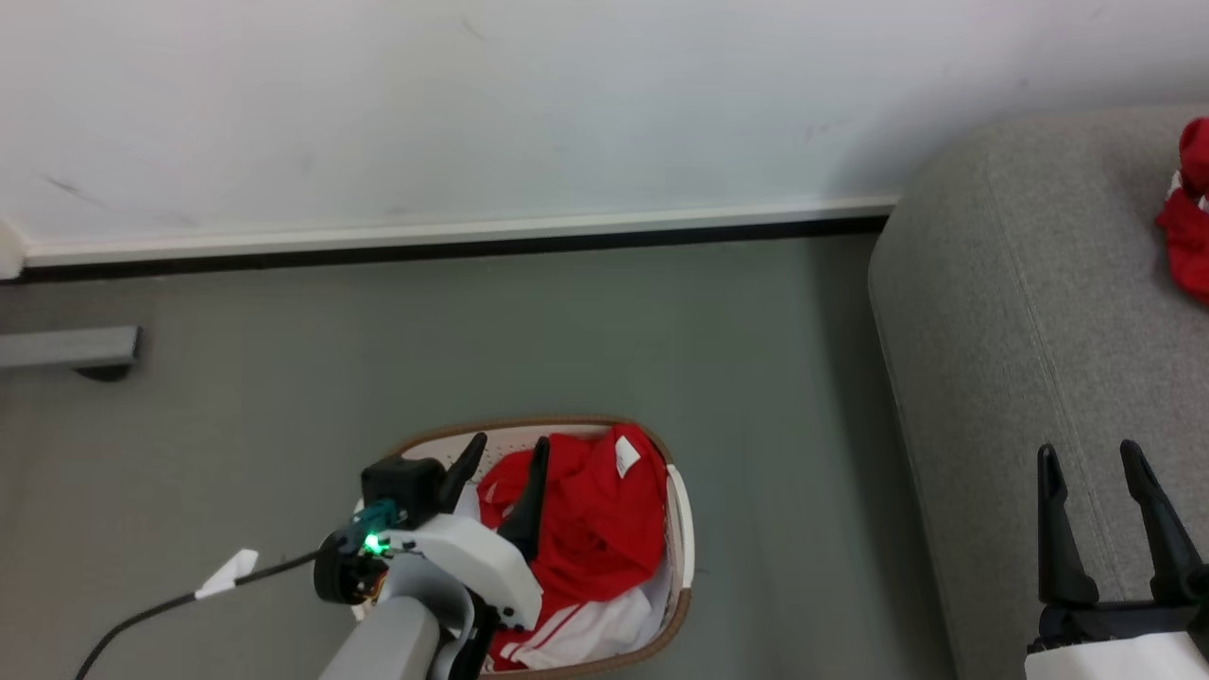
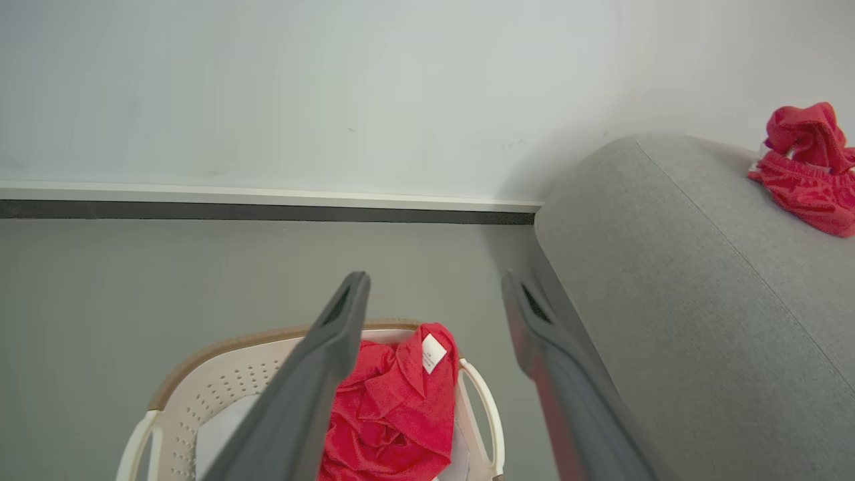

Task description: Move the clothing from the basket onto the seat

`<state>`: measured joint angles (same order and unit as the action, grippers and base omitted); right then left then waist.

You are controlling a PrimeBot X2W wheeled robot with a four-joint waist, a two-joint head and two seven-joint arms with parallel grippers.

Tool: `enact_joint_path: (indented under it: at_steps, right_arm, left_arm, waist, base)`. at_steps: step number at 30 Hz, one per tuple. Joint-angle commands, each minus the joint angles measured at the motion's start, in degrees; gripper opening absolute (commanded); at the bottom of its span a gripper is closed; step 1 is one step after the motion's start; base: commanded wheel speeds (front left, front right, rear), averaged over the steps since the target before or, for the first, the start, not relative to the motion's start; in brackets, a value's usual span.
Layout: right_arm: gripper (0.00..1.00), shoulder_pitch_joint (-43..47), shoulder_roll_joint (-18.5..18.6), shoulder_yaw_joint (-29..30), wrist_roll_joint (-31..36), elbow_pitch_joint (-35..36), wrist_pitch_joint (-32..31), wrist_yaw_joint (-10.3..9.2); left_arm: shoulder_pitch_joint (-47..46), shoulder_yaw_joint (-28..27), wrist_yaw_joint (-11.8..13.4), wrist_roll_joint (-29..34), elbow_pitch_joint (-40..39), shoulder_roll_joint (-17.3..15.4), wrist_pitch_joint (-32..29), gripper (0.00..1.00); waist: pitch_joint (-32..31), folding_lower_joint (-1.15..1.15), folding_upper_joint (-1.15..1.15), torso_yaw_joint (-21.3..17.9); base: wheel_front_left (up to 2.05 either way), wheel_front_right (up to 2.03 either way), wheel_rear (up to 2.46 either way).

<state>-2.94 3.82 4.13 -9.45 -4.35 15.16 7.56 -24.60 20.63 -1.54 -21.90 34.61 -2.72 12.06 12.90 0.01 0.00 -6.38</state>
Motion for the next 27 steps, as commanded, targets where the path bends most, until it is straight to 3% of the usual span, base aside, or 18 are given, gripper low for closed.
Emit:
enact_joint_path:
  at_steps: [1, 8, 15, 27]
  right_arm:
    - [1.00, -1.32, 0.11, 0.11, -0.33, 0.51, -0.02, -0.14]
    - [1.00, -5.64, -0.58, -0.32, -1.51, 1.96, -0.03, -0.15]
    - [1.00, -9.24, -0.90, -1.58, -2.88, 2.92, -0.03, -0.14]
    - [1.00, -11.62, -0.94, -3.07, -5.74, 2.40, -0.02, -0.15]
  left_arm:
    - [-1.69, 0.61, 0.31, -1.00, 1.70, -0.33, -0.97, 1.00]
    - [-10.96, 3.26, 1.80, -6.06, 9.24, -0.34, -3.90, 1.00]
    - [-18.92, 7.30, 5.30, -9.99, 15.14, -0.36, -6.70, 1.00]
    - [-25.04, 11.60, 8.18, -14.74, 21.73, -0.36, -6.73, 1.00]
  waist:
    - [5.43, -0.01, 0.00, -3.74]
    - [13.92, -0.01, 0.00, -7.46]
    - [20.69, -0.01, 0.00, -9.80]
    - [24.83, -0.01, 0.00, -11.91]
  base:
    - [0.00, 0.00, 0.00]
    - [0.00, 0.00, 0.00]
    - [0.00, 0.00, 0.00]
    - [0.00, 0.00, 0.00]
